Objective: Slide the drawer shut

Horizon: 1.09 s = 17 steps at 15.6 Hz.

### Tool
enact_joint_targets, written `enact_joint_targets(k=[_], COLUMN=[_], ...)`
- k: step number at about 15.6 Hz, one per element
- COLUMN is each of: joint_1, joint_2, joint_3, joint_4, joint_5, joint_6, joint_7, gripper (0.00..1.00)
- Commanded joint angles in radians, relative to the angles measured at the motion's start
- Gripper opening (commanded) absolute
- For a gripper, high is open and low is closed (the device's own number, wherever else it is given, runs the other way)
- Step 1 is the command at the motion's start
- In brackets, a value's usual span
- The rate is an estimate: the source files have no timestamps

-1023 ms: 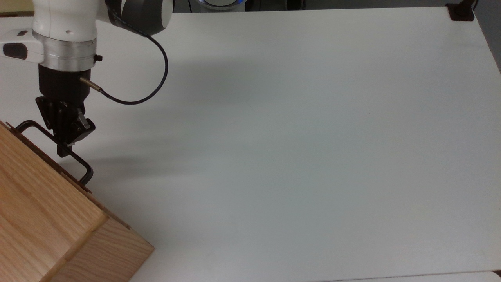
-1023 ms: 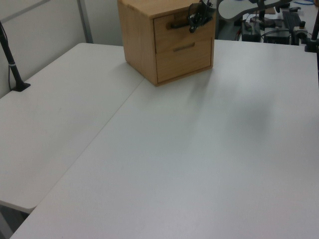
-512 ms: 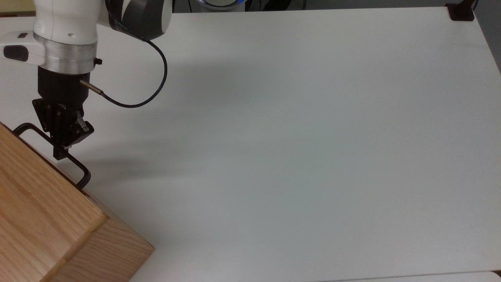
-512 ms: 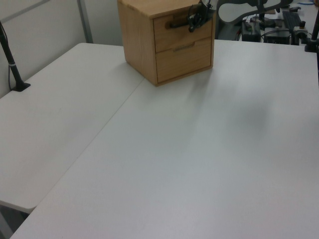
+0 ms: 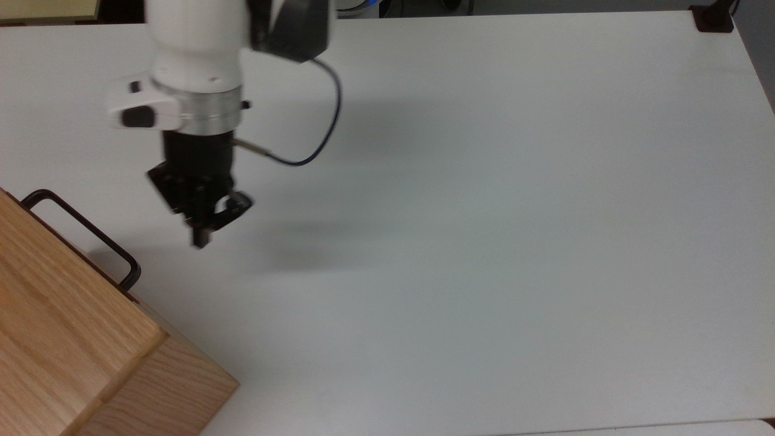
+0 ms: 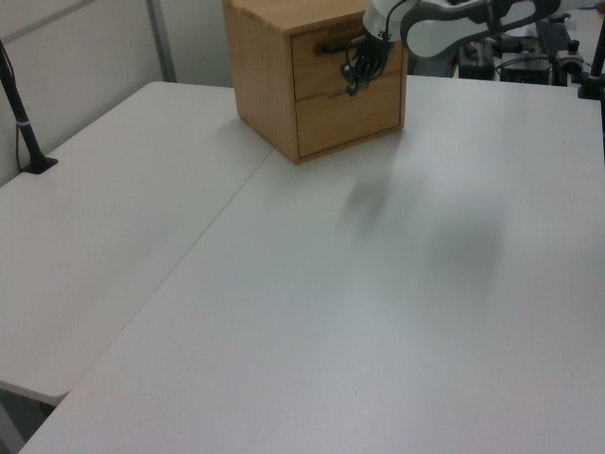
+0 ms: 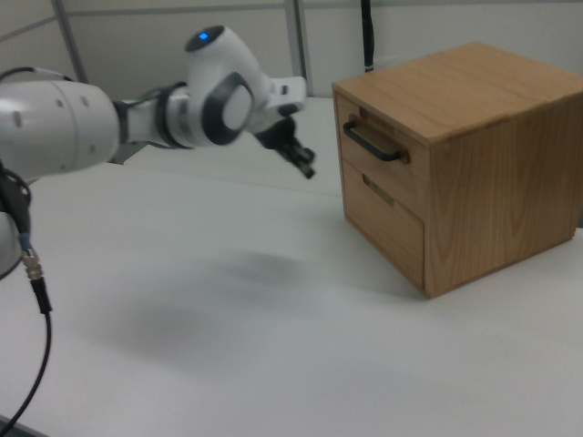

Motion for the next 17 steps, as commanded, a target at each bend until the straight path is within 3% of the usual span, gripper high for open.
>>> enact_joint_targets(k=[1,6,10,13,14,17], joint_1=[0.047,0.13,0.138,0.13,0.126,0.121], joint_2=[-0.223,-0.341,-0.442,-0.462,-0.464,-0.472], joint_3=[0.044,0.041,0.038,0.035,0.035,0.02], joint_4=[-0.177,-0.231,-0.302,-0.3,-0.293,-0.287], joint_5=[-0.007,0.014,0.084,0.109,0.109,0.14], joint_6=[-0.224,-0.466,-0.537,-0.635,-0.652,-0.66], joint_7=[-0.03,-0.052,-0.17,-0.295,-0.311,-0.317], gripper=[0.0,0.0,0.0,0.01,0.06,0.44])
